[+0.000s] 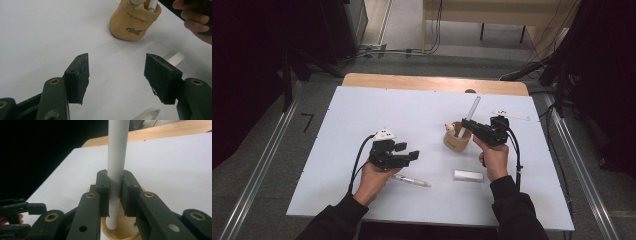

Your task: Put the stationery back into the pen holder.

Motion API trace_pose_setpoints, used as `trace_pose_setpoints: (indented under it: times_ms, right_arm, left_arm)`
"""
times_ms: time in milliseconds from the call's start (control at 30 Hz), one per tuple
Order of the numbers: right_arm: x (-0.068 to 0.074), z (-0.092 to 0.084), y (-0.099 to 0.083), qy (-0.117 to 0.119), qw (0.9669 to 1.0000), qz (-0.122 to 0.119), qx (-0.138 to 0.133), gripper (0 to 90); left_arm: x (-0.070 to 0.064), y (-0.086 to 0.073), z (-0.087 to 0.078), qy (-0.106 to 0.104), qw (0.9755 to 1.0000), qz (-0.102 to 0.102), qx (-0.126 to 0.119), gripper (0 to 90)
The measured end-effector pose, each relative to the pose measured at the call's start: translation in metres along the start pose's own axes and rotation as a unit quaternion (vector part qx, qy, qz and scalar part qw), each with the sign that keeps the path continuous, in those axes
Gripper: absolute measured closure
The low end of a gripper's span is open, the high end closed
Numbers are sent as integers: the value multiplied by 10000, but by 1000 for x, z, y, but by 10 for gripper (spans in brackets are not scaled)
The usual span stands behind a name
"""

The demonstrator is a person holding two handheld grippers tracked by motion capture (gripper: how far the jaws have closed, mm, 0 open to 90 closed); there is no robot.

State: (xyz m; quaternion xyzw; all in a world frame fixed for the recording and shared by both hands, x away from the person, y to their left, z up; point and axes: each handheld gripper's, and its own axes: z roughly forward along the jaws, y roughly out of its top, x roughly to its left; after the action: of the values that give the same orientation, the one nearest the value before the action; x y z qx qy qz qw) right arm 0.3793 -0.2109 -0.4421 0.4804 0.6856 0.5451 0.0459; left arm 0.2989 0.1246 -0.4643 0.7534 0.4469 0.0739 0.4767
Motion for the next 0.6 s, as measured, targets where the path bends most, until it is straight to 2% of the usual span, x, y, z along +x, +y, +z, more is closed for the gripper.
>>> trace_pose_setpoints:
  times_ms: [267, 400, 600]
  right_arm:
    - [1, 7, -4, -269, 9993, -230, 112, 756]
    - [1, 8, -5, -319, 9990, -294, 145, 752]
    - [1, 10, -7, -343, 9987, -317, 221, 696]
  left_arm:
    - [-2, -2, 3, -51, 9999, 4, 87, 366]
    - [-3, -2, 3, -61, 9999, 8, 100, 366]
    - [-3, -2, 3, -78, 9999, 8, 100, 366]
